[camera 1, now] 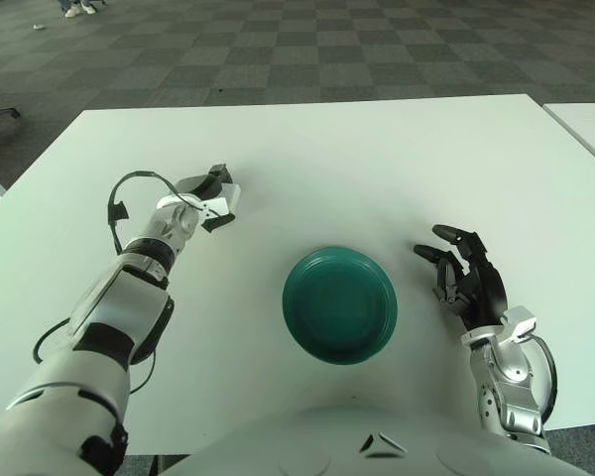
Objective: Put the charger into the plate.
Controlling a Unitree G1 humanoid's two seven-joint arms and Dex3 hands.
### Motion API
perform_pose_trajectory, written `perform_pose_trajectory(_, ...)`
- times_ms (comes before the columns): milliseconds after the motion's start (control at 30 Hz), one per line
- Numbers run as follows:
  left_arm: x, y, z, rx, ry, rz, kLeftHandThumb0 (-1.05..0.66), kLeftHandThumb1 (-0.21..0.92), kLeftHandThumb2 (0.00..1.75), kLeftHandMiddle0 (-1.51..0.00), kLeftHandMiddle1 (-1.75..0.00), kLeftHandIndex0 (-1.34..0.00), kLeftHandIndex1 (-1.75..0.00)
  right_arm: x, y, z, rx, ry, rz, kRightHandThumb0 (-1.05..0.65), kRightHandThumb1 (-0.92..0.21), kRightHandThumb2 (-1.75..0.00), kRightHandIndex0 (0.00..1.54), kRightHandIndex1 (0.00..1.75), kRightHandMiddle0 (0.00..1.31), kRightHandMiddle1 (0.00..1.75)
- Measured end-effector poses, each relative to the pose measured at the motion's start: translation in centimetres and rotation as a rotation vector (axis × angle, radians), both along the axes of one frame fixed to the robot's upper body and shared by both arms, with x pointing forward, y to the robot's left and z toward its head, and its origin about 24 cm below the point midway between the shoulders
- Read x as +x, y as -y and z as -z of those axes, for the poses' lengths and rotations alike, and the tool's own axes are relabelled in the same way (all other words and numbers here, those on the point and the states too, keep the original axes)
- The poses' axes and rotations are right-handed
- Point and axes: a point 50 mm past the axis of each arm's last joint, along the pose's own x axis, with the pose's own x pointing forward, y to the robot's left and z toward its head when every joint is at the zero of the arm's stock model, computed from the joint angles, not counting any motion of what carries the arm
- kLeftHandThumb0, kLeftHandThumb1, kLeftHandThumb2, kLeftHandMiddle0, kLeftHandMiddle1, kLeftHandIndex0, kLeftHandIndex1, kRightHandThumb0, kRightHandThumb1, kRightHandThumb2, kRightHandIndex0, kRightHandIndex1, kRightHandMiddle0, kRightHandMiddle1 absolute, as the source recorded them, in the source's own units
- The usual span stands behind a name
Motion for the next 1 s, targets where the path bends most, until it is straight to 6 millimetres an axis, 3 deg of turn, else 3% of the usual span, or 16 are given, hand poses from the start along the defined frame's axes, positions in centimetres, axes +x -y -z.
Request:
perform_pose_trajectory(367,-0.2,0.2,-1.3,-0.048,0.081,0.102,-0.45,0.36,1.26,-1.13,-1.75,-0.57,-1.75,0.2,-0.1,-0.2,0.002,-0.005,-0.006,-0.51,-0.66,-0.86,0.37,0.92,0.09,1.15)
perform_pose_trajectory(700,-0.1,0.8,-7.9,-0.063,0.349,0.252,-0.46,0.33,1.30,-1.16,-1.75,-0.60,-1.75,0.4,0.1,-0.1,-0.005,0.024,-0.011,-0.53,-0.66,-0.86,0.36,0.90,0.08,1.13)
perform_pose_trajectory(1000,-2.1,2.4,-12.1,-0.110,0.549,0.341,-0.47,0.31,1.32,-1.13,-1.75,-0.60,-1.75,0.4,0.1,0.1,-0.005,0.016,-0.014,-0.54,-0.67,-0.84,0.36,0.87,0.08,1.12)
